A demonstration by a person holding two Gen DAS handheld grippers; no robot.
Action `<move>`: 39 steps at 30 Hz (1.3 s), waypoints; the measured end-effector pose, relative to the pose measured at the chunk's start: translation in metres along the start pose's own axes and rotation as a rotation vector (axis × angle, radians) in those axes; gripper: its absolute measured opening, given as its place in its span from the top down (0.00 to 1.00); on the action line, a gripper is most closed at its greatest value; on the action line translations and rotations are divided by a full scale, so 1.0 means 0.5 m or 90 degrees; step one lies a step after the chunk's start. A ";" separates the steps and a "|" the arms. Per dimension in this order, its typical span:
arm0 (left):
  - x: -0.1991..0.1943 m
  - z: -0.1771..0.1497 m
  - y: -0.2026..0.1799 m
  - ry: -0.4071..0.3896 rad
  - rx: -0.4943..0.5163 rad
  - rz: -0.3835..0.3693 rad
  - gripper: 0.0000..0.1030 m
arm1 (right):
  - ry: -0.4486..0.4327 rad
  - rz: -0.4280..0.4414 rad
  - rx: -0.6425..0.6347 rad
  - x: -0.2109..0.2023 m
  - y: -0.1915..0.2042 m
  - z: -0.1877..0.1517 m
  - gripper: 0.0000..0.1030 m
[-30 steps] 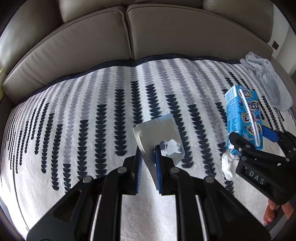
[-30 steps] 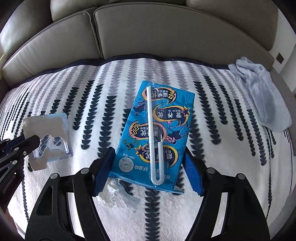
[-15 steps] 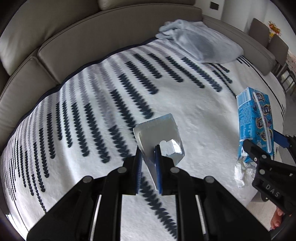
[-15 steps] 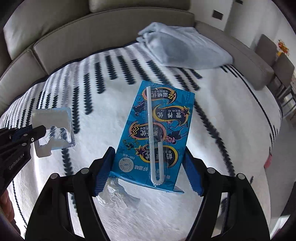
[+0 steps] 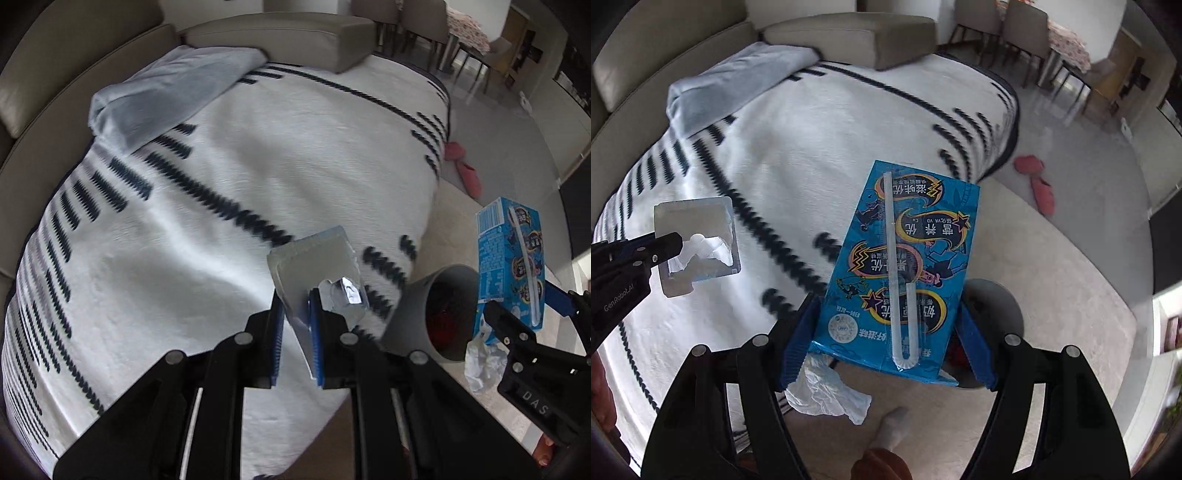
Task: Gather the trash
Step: 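Carry the tray and carton over the bin and open the right tool, then open the left tool to drop the clear tray into the bin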
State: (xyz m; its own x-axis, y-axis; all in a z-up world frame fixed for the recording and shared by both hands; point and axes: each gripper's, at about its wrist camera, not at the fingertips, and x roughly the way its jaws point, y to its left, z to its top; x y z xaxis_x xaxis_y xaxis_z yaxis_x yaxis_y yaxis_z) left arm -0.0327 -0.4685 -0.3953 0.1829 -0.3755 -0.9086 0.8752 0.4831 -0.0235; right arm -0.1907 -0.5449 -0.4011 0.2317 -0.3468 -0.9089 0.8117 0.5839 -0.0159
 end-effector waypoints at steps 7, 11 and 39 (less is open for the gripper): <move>0.046 0.025 -0.229 0.014 0.099 -0.057 0.86 | 0.026 -0.063 0.085 0.031 -0.214 -0.042 0.32; 0.069 0.027 -0.308 0.022 0.139 -0.071 0.86 | 0.031 -0.065 0.115 0.059 -0.281 -0.060 0.31; 0.140 0.007 -0.537 0.060 0.230 -0.122 0.50 | 0.045 -0.108 0.180 0.050 -0.437 -0.144 0.21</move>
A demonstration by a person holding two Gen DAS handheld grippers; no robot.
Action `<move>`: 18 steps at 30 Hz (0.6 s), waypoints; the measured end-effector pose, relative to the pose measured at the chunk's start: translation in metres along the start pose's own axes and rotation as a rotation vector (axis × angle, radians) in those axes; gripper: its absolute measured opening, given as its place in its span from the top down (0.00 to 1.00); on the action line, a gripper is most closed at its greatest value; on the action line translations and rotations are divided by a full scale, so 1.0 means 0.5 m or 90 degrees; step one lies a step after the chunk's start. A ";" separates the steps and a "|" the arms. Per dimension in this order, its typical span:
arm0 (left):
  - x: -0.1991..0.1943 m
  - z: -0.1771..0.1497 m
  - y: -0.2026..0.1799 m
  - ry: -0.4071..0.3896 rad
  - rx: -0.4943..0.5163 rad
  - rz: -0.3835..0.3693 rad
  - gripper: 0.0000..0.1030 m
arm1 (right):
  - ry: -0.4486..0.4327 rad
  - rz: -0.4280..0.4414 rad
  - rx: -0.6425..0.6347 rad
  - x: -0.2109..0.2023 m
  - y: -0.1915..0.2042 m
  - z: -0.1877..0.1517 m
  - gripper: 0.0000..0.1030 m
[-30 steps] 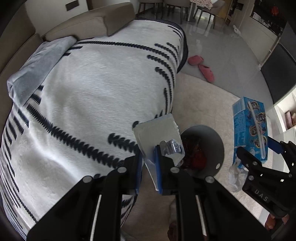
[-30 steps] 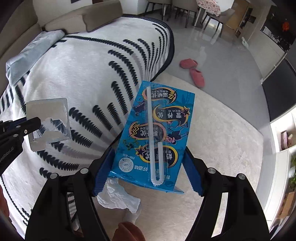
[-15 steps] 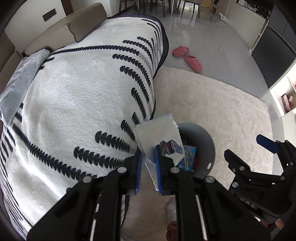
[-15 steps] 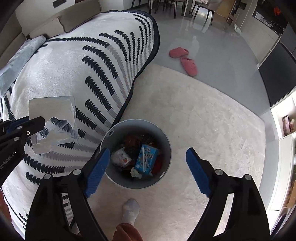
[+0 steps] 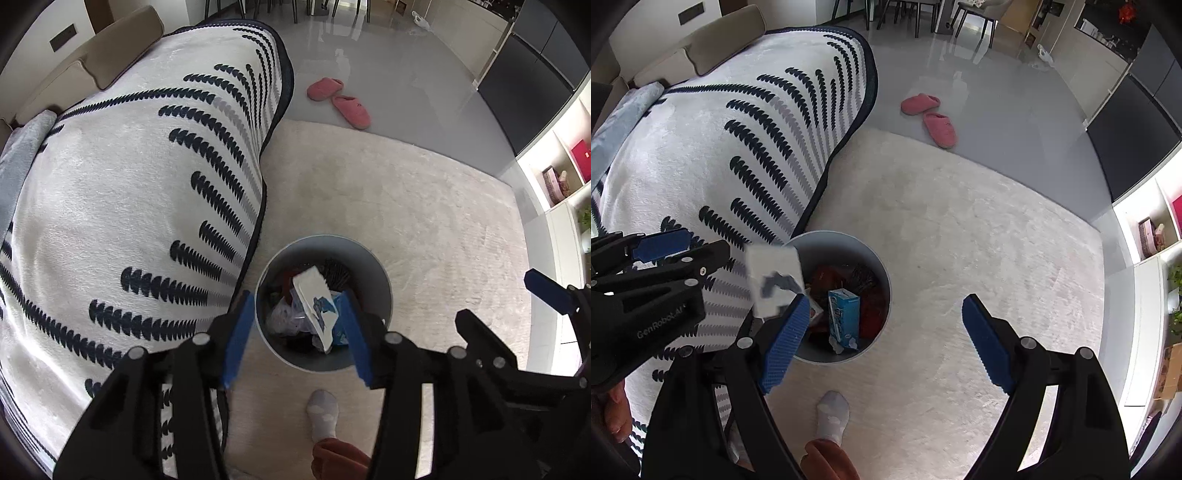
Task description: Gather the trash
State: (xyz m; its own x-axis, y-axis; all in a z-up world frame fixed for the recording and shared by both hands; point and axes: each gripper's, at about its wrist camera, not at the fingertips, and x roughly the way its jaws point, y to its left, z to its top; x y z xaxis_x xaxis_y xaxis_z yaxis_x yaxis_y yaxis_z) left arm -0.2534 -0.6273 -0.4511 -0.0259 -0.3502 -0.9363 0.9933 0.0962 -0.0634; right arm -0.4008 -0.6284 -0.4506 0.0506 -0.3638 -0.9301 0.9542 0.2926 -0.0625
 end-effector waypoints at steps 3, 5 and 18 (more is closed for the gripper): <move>-0.007 0.001 -0.007 -0.004 0.004 0.000 0.50 | -0.006 -0.001 -0.004 -0.010 -0.003 -0.003 0.21; -0.017 -0.002 -0.003 -0.007 0.002 0.003 0.50 | -0.009 0.000 -0.010 -0.018 0.000 -0.002 0.21; -0.200 -0.076 0.182 -0.035 -0.102 0.064 0.50 | -0.034 0.055 -0.087 -0.167 0.109 0.040 0.21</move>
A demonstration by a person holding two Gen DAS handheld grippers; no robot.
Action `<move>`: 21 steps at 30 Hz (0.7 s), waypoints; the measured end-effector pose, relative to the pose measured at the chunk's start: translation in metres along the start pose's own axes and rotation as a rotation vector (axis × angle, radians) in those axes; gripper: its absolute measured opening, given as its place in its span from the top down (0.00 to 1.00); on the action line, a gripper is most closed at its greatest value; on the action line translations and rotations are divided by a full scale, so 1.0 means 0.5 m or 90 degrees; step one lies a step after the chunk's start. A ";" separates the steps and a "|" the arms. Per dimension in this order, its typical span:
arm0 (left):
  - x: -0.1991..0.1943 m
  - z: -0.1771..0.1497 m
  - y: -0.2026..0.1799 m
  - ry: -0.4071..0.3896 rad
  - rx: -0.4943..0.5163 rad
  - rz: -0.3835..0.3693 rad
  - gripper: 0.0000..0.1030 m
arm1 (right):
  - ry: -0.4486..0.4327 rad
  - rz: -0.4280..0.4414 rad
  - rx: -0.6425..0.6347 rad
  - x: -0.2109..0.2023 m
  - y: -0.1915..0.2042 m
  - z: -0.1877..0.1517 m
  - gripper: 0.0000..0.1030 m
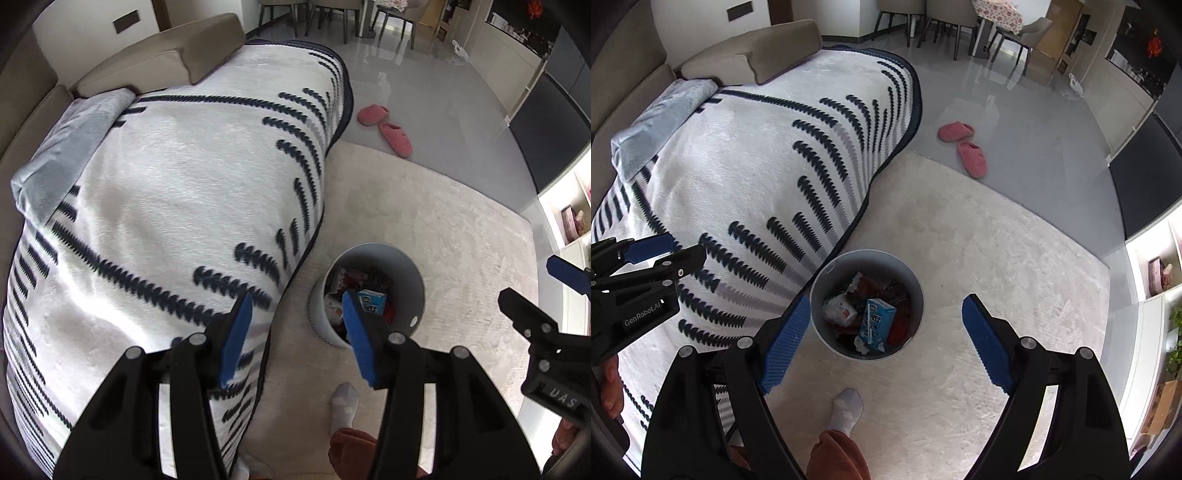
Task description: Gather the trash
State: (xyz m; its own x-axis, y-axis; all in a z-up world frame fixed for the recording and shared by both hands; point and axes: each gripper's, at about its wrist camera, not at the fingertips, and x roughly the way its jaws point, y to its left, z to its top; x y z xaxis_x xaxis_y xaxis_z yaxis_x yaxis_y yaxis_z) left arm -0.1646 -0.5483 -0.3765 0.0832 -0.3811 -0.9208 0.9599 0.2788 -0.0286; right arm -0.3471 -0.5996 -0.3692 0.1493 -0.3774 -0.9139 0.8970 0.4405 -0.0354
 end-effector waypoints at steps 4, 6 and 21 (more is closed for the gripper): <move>-0.079 -0.033 0.102 0.001 -0.060 0.034 0.49 | -0.012 0.038 -0.049 -0.067 0.084 0.033 0.21; -0.120 -0.058 0.154 -0.001 -0.087 0.048 0.49 | -0.016 0.063 -0.078 -0.100 0.138 0.049 0.21; -0.443 -0.367 0.583 -0.022 -0.421 0.203 0.48 | -0.071 0.265 -0.412 -0.333 0.674 0.030 0.21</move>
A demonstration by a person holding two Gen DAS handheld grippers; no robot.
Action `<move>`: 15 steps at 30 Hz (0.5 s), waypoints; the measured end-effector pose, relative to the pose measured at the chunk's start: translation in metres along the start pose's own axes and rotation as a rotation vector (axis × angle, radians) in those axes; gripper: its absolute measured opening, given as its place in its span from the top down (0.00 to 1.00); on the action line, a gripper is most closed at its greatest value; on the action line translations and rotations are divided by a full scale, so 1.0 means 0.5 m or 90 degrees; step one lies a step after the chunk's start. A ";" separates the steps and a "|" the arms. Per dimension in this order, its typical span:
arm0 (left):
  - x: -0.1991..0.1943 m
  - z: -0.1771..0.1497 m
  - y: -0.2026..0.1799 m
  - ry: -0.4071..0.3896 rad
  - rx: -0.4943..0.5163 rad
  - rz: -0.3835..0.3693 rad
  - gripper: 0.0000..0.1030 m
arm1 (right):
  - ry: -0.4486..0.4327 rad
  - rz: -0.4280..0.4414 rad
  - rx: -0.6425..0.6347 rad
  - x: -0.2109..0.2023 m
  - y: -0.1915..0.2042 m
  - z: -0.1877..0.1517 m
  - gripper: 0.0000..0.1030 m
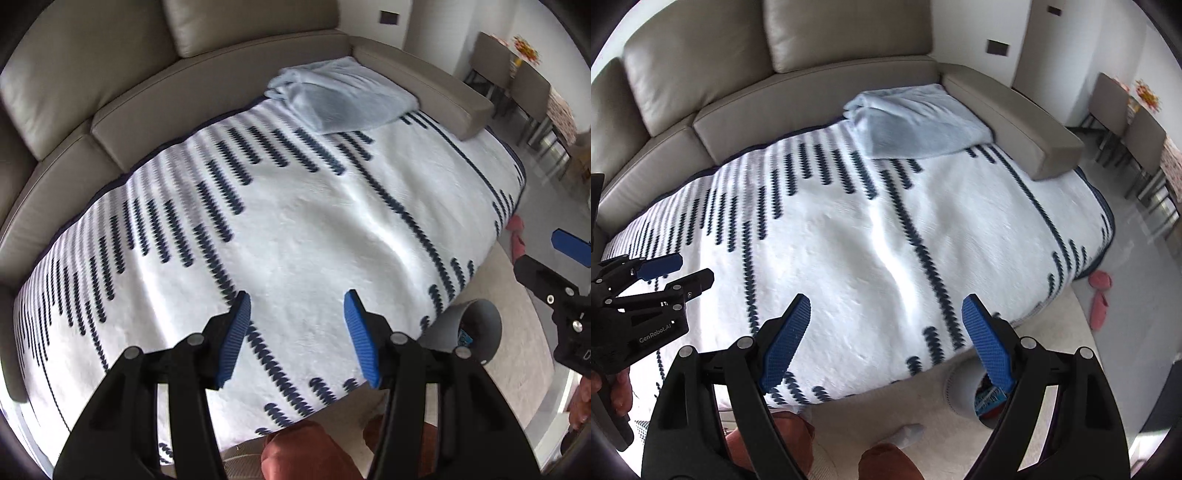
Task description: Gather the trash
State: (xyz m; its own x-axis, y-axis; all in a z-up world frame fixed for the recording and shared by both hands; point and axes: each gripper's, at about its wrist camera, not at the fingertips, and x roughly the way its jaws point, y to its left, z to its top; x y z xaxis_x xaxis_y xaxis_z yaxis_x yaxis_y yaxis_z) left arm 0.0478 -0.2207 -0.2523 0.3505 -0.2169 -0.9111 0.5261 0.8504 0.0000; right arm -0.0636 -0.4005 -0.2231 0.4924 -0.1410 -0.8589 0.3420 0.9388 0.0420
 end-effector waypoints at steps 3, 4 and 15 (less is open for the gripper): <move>-0.039 -0.012 0.112 -0.004 -0.069 0.037 0.46 | 0.000 0.045 -0.052 0.007 0.108 0.055 0.21; -0.055 -0.016 0.150 -0.005 -0.093 0.048 0.41 | -0.001 0.057 -0.068 0.007 0.142 0.072 0.21; -0.174 -0.061 0.415 0.009 -0.264 0.114 0.29 | 0.004 0.125 -0.188 -0.043 0.417 0.173 0.21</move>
State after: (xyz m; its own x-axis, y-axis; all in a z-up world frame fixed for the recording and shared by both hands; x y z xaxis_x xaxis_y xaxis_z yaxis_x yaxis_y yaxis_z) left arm 0.1026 -0.0108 -0.1854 0.3961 -0.0440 -0.9172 0.1015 0.9948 -0.0039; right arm 0.0665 -0.2288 -0.1515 0.5210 0.0515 -0.8520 -0.0056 0.9984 0.0569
